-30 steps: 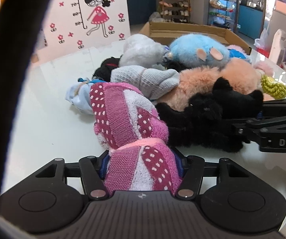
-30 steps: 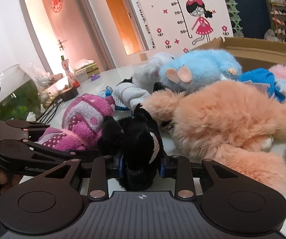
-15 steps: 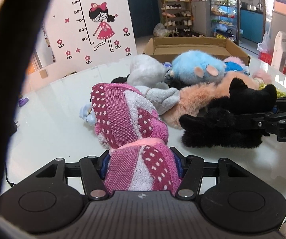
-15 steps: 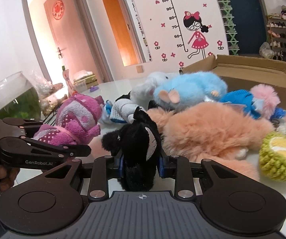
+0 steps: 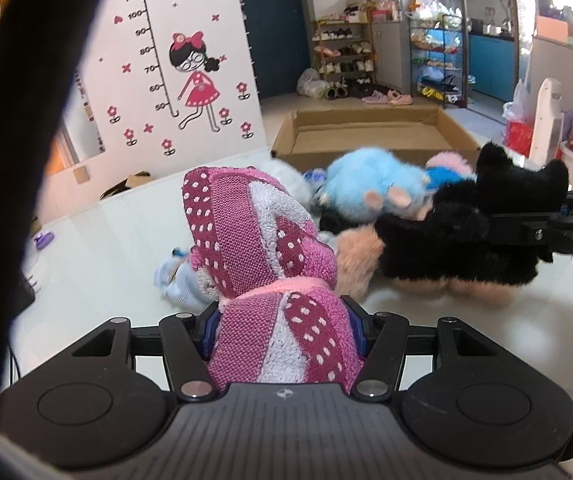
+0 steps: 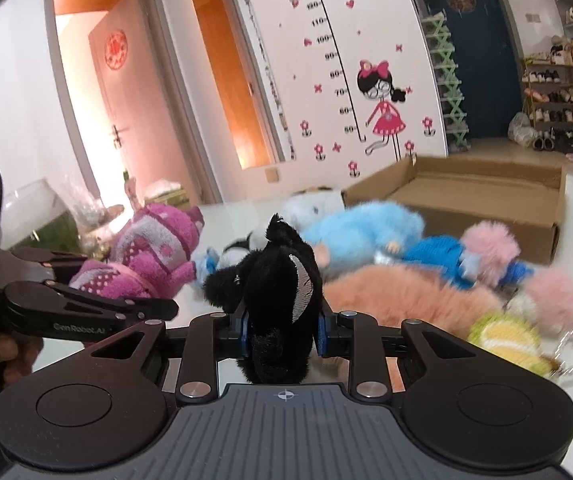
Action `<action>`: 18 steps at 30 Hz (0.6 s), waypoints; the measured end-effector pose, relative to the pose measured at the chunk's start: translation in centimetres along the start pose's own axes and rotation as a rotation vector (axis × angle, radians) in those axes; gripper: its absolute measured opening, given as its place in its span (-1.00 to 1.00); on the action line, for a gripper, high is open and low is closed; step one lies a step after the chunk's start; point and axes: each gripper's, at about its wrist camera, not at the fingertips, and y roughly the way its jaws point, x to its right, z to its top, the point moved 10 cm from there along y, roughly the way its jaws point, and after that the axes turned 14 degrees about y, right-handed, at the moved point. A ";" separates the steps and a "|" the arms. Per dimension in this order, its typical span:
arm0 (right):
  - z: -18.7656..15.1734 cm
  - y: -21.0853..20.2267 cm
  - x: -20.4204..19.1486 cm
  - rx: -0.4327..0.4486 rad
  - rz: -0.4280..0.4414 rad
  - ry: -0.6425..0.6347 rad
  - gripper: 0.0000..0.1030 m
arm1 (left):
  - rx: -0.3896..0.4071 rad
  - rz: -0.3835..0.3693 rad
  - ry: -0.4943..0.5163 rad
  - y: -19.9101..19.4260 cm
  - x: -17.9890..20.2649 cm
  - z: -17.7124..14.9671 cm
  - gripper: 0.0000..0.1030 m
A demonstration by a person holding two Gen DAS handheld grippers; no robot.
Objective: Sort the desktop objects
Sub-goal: 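Carry both plushes over the cardboard box and lower them inside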
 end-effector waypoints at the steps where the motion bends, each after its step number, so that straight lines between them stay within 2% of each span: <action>1: 0.8 -0.5 0.0 0.015 0.000 -0.003 -0.33 | 0.009 0.000 0.007 -0.1 0.0 0.6 0.06; 11: 10.3 -5.8 1.7 0.174 -0.030 -0.015 -0.33 | 0.114 -0.036 0.060 -0.5 0.2 8.5 0.06; 18: 17.0 -5.5 4.8 0.237 -0.101 -0.044 -0.33 | 0.153 -0.093 0.096 2.1 0.9 14.3 0.06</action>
